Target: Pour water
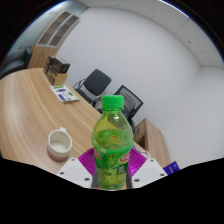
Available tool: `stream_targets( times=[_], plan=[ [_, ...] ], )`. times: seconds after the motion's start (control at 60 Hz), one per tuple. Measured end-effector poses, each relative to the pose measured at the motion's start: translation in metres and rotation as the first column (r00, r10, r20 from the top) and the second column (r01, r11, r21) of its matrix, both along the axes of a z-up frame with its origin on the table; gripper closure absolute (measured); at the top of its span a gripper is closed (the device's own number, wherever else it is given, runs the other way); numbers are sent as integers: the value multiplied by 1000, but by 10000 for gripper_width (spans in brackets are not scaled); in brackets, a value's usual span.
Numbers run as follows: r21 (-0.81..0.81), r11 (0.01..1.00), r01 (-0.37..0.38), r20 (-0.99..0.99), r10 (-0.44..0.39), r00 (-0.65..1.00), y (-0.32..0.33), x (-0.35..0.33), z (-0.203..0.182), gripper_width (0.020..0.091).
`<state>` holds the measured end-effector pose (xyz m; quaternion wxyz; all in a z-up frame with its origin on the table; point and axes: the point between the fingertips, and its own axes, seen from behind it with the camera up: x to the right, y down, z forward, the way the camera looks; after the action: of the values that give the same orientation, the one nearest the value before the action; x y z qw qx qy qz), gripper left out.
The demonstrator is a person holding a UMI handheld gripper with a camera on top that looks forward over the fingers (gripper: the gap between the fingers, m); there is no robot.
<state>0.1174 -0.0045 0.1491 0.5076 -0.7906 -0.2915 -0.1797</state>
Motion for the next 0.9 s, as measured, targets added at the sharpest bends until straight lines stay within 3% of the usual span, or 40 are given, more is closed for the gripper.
stream_targets(
  times=[0.067, 0.233, 0.5, 0.617, 0.8, 0.9],
  plan=[
    [-10, 998, 68, -212, -68, 975, -5, -6, -7, 713],
    [-31, 992, 120, -542, -118, 832, 9, 11, -31, 713],
    [-6, 987, 159, -609, -129, 782, 29, 30, -80, 699],
    [39, 987, 159, -615, -101, 782, 28, 31, -79, 690],
    [33, 984, 176, -589, -123, 799, 19, 33, -81, 560],
    [-57, 978, 203, -578, -198, 791, 1, 36, -96, 385]
  ],
)
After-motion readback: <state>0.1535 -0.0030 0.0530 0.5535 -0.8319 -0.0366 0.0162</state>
